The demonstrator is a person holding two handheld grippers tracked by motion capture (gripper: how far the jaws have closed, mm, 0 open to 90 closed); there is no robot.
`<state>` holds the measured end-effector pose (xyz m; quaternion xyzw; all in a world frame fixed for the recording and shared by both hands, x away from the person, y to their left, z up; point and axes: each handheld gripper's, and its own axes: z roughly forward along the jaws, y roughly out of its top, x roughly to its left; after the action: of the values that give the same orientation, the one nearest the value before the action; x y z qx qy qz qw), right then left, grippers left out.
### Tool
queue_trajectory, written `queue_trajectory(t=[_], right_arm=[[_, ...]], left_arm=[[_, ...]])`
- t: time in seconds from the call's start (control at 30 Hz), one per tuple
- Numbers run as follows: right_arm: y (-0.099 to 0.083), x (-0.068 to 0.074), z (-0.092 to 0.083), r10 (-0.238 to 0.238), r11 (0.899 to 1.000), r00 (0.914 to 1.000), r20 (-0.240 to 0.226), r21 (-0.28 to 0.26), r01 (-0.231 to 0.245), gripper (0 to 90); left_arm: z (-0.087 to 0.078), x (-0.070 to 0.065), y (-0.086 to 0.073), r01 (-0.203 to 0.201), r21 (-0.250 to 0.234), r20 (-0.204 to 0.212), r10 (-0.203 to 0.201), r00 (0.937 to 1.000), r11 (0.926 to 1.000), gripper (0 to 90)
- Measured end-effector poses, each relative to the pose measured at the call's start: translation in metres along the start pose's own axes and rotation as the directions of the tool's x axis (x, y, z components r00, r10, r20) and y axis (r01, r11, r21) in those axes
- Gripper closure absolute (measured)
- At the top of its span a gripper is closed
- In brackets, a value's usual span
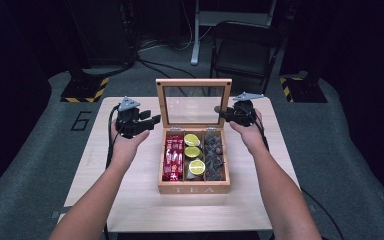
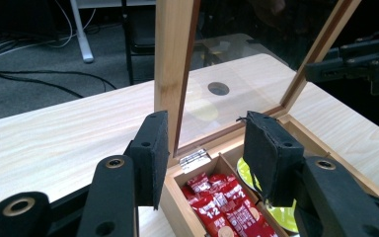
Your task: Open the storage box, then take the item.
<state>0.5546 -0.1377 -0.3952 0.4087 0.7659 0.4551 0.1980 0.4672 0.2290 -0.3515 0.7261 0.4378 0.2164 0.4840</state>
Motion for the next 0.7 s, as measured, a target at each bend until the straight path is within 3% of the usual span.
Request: queue_trajectory(t=[0.37,0.7], right_arm=[[0.004,-0.003,0.004,-0.014,1.000,0.9999,0.004,0.014,0.014,65.0],[0.006,-0.004,0.005,0.003,1.000,1.0000,-0.001,0.024,-0.003,65.0]], left_arm=[[-0.005,-0.003,-0.008,-0.007,0.011,0.026,0.007,0.9996,0.9999,50.8],[-0.006,-0.004,-0.018,0.008,0.027,0.027,-0.009,0.9996,0.9996,48.2]])
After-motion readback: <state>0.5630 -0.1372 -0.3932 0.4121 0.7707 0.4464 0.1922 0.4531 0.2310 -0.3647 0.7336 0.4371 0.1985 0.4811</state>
